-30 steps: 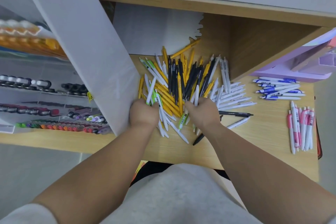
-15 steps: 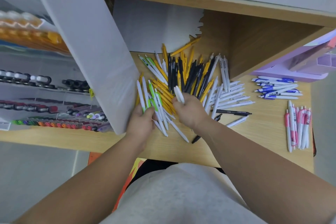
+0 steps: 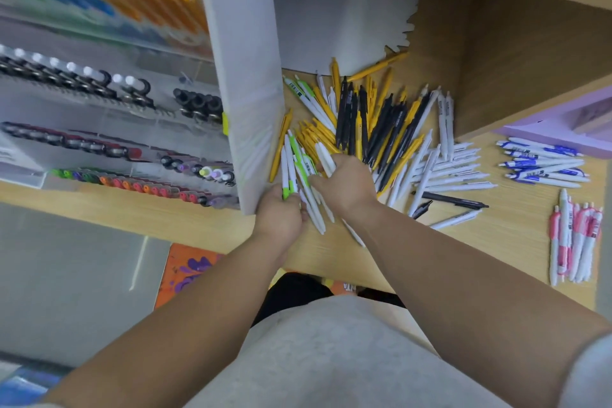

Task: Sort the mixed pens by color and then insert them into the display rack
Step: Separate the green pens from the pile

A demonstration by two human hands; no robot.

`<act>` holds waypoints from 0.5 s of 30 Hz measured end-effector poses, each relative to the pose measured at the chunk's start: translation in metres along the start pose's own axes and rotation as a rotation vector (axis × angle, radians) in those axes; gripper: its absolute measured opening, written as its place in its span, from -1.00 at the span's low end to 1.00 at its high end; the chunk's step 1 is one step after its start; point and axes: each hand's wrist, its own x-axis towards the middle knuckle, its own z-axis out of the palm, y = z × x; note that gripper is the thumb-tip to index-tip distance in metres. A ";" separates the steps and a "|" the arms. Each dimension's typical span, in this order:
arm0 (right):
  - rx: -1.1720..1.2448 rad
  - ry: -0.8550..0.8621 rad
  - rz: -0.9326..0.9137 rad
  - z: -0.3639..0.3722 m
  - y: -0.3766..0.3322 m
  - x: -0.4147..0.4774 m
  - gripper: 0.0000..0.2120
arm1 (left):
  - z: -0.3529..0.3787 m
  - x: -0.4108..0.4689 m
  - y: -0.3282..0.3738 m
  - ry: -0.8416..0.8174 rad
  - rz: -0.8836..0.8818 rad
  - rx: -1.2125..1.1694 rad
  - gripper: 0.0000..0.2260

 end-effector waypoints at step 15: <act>-0.073 -0.281 0.119 -0.011 0.005 -0.009 -0.60 | 0.008 0.003 0.000 0.038 -0.066 -0.032 -0.85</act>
